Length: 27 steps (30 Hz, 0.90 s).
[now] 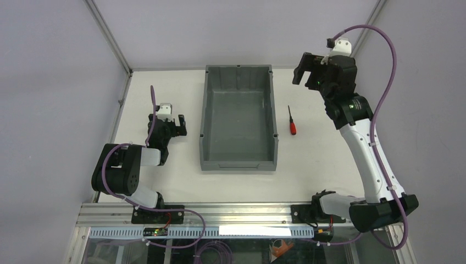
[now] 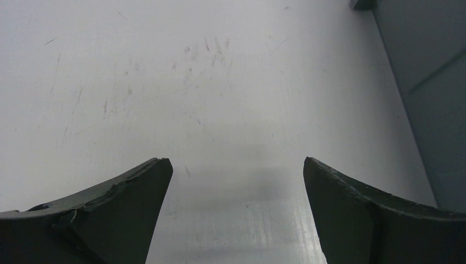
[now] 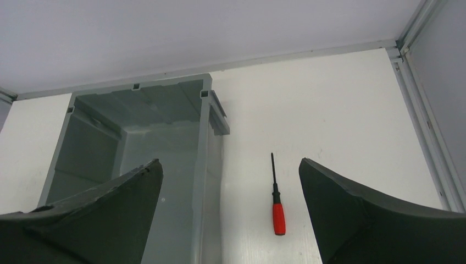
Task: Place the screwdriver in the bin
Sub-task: Pick up the screwdriver from the center of the board.
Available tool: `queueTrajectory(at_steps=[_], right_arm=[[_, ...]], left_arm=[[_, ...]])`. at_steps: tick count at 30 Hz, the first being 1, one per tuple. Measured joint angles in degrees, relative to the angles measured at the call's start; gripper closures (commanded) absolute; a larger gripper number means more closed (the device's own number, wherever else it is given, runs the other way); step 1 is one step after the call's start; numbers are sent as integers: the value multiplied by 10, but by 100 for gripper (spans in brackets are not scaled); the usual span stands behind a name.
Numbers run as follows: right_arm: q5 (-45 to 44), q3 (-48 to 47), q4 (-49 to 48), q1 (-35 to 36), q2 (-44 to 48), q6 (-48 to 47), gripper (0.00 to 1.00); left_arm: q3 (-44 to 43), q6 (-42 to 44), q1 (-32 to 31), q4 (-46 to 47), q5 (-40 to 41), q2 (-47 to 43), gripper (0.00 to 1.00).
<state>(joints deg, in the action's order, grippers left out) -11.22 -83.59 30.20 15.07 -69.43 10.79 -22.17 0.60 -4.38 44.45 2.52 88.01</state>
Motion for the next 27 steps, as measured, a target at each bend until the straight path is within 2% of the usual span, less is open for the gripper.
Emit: queueTrajectory(at_steps=[11,17,21,27], right_arm=[[-1,-241,179,0,-152,-7,1],[0,-319,264,-7,-242,-6,1],[6,-343,308,-22,-293,-6,1],[31,-332,341,-47,-331,-4,1]], left_arm=[[0,0,0,0,0,0,1],[0,0,0,0,0,0,1],[0,0,0,0,0,0,1],[0,0,0,0,0,0,1]])
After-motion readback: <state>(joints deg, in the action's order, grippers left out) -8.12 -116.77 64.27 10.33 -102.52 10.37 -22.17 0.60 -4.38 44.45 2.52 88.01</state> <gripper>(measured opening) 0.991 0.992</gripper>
